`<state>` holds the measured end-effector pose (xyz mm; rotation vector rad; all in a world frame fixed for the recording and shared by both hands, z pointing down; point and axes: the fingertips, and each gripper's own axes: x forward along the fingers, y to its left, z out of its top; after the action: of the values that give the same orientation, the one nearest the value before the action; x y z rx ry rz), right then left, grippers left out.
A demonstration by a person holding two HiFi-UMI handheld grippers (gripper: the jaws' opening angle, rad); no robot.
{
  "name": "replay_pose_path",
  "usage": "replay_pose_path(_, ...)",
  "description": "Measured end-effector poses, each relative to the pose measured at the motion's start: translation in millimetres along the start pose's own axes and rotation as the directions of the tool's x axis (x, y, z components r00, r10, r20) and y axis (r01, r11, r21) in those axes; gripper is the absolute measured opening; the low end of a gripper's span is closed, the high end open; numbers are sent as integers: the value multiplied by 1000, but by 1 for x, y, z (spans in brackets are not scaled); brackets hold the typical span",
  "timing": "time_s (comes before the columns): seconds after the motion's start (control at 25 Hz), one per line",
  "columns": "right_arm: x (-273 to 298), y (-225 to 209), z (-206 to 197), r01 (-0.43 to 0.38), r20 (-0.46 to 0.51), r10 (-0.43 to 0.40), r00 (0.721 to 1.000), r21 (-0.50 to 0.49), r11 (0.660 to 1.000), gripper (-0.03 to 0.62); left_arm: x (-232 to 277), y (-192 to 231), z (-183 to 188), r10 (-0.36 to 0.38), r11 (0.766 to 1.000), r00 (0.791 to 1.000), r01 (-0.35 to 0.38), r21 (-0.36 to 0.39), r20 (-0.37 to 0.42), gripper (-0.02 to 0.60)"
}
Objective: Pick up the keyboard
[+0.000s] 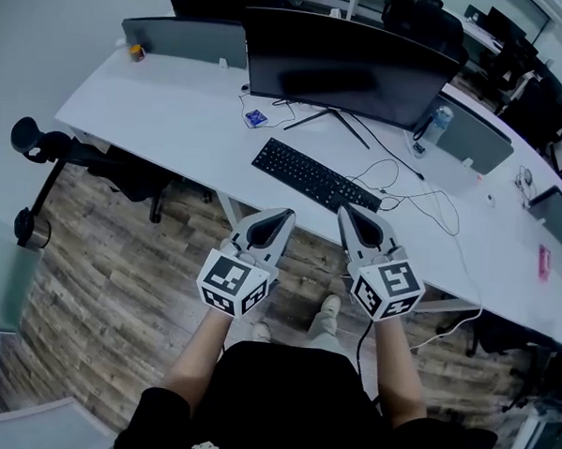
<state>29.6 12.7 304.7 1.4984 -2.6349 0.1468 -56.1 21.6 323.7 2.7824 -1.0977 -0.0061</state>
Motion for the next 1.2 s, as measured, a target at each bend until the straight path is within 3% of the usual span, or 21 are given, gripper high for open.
replay_pose_path(0.72, 47, -103, -4, -161, -47, 160, 986, -19, 987, 3, 97, 12, -4, 160, 987, 987, -160, -22, -6, 9)
replay_pose_path(1.2, 57, -165, -22, -241, -84, 242, 967, 20, 970, 3, 145, 2, -19, 261, 964, 964, -263, -42, -39, 9)
